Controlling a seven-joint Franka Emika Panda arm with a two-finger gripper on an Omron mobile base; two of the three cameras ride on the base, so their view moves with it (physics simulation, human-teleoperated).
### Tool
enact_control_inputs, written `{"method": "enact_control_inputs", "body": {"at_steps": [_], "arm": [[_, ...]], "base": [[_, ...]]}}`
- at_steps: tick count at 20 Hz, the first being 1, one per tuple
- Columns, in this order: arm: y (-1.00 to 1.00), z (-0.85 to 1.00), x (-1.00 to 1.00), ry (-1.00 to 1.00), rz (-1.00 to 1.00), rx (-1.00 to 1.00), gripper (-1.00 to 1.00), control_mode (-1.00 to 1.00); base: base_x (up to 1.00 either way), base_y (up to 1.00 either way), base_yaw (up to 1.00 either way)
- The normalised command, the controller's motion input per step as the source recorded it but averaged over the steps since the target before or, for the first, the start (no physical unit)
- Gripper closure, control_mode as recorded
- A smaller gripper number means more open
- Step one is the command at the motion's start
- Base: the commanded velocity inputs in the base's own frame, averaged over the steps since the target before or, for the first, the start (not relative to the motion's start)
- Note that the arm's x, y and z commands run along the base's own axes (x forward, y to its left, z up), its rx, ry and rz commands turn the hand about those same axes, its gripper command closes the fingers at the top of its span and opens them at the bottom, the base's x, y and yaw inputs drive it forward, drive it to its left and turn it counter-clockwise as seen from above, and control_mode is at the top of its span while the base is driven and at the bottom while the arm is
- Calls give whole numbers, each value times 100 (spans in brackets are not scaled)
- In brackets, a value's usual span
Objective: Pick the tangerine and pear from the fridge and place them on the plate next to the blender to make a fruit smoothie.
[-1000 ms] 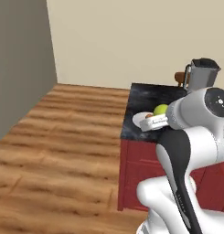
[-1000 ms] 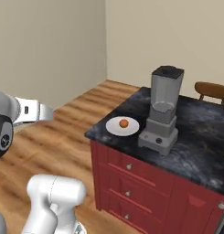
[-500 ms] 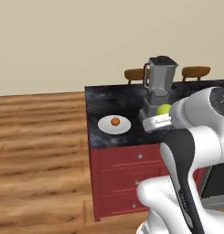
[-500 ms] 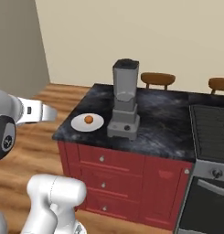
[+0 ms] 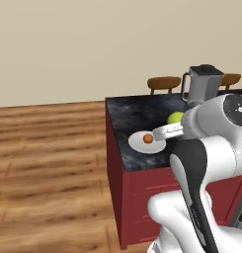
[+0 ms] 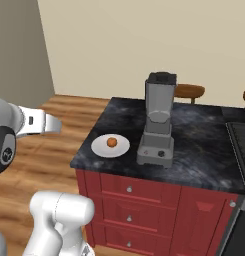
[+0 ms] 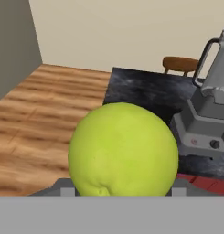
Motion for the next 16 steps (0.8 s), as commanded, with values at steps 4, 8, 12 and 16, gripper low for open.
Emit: {"method": "enact_control_inputs", "body": {"at_steps": [4,8,12,16], "arm": [[0,0,0,0,0,0,100,100],[0,-3,11,2,0,-1,100,-100],[-1,-41,74,46,-3,0,100,-100],[-5,-78,74,69,-1,0,100,-100]], "base": [[78,8,-5],[30,0,0],[0,0,0],[0,0,0]]}}
